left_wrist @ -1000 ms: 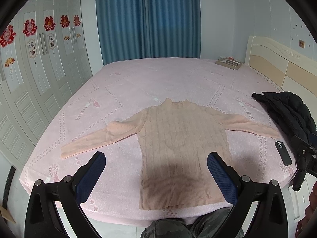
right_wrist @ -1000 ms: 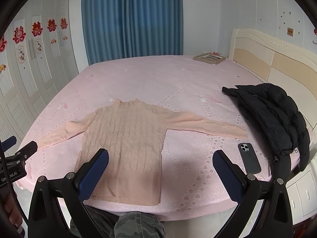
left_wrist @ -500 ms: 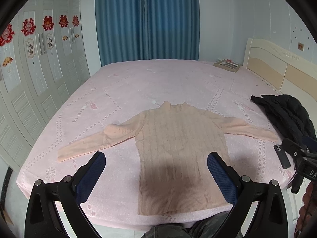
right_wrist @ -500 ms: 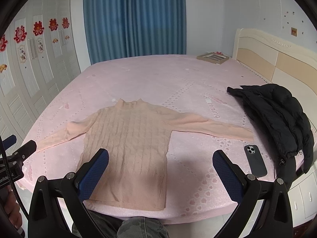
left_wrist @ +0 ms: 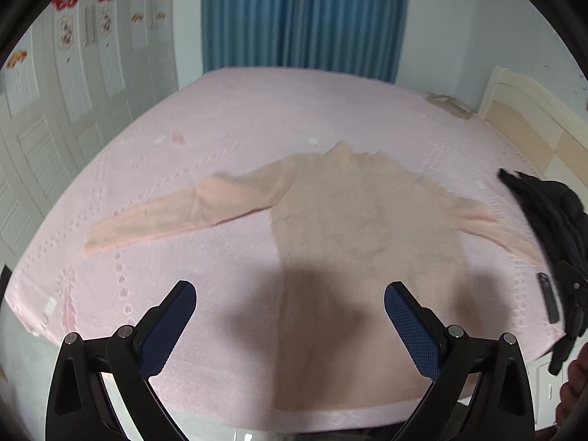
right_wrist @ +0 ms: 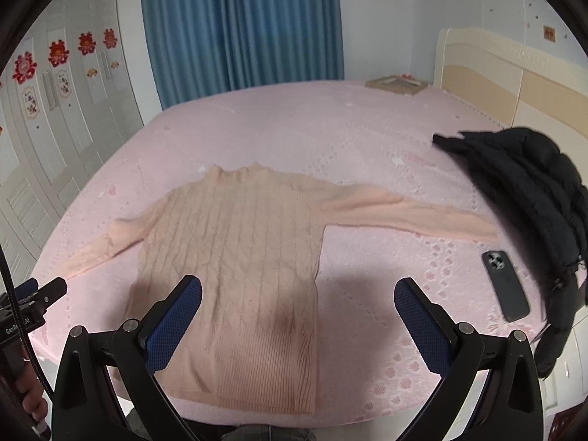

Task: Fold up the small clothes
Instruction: 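Grasp the sweater sleeve cuff with the left gripper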

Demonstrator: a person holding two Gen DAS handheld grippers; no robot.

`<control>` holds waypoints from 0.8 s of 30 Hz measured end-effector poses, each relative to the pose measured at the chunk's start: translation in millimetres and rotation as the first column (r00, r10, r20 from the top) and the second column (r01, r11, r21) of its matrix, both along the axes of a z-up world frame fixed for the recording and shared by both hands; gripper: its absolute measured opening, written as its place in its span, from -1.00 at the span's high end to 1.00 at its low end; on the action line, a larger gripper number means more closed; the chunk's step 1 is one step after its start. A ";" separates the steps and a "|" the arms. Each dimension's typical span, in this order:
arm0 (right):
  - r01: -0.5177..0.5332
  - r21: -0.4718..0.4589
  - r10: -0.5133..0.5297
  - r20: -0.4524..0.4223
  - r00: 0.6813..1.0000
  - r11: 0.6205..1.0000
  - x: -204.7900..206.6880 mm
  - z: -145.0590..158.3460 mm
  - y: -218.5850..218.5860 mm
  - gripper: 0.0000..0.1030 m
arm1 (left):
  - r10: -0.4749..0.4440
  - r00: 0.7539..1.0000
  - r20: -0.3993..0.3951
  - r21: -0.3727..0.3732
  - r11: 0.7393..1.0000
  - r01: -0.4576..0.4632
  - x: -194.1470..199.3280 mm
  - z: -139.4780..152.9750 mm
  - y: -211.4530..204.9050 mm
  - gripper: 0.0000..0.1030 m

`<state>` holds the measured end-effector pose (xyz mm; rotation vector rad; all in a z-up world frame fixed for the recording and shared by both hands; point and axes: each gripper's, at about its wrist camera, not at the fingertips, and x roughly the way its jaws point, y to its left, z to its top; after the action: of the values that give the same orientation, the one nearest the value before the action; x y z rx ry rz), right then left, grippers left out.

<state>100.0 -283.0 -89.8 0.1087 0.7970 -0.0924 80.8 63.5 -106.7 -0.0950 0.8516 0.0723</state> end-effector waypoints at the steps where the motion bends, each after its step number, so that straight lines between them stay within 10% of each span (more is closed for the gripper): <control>1: 0.007 -0.011 -0.007 -0.014 1.000 1.000 6.7 -8.5 0.2 -0.99 | 0.020 0.999 -0.030 0.001 1.000 -0.020 8.3 -14.2 10.6 -1.00; 17: 0.025 -0.109 -0.037 -0.107 0.994 0.994 71.8 -102.8 1.1 -0.83 | 0.389 0.903 -0.180 -0.023 0.916 -0.400 79.8 -131.6 199.2 -0.97; 24: 0.008 -0.181 -0.033 -0.138 0.990 0.984 82.8 -121.5 8.6 -0.78 | 0.496 0.850 -0.175 -0.245 0.814 -0.526 85.9 -148.3 266.5 -0.97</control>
<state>182.8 -274.4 -211.3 -0.0612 0.9250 -0.1928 166.7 329.9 -254.9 -0.6019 0.9180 0.4688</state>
